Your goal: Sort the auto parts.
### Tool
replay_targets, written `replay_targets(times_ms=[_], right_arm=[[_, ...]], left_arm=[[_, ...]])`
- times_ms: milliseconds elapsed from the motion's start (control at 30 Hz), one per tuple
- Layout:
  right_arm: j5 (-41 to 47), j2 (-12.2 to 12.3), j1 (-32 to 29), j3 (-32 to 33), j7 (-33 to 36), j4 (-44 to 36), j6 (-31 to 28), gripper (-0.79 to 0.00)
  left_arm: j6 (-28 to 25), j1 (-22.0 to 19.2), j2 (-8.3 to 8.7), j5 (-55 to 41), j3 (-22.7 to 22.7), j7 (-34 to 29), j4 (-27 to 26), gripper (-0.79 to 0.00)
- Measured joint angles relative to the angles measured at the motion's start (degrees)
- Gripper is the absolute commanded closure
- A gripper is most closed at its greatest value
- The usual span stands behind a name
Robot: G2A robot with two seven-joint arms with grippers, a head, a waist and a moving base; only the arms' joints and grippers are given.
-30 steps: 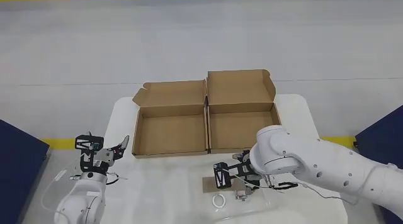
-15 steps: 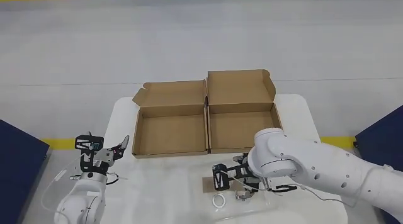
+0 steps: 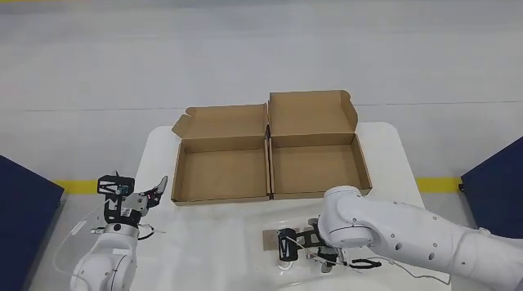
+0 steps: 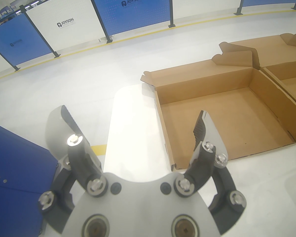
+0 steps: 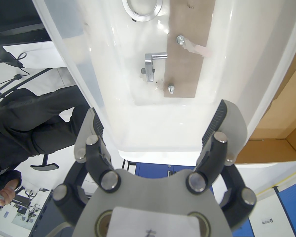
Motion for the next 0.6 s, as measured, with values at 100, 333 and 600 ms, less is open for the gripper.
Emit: replay_targets(times_ms=[100, 333, 600], right_arm=[[-0.15, -0.05, 0.02, 0.0, 0.07, 0.12, 0.07, -0.785], [-0.79, -0.04, -0.39, 0.02, -0.67, 0.52, 0.2, -0.785], [-4.8, -0.28, -2.17, 0.46, -2.57, 2.35, 0.05, -0.785]], left_arm=[[0.0, 0.0, 0.0, 0.0, 0.0, 0.0, 0.0, -0.785], [0.0, 0.0, 0.0, 0.0, 0.0, 0.0, 0.0, -0.785], [0.0, 0.0, 0.0, 0.0, 0.0, 0.0, 0.0, -0.785]])
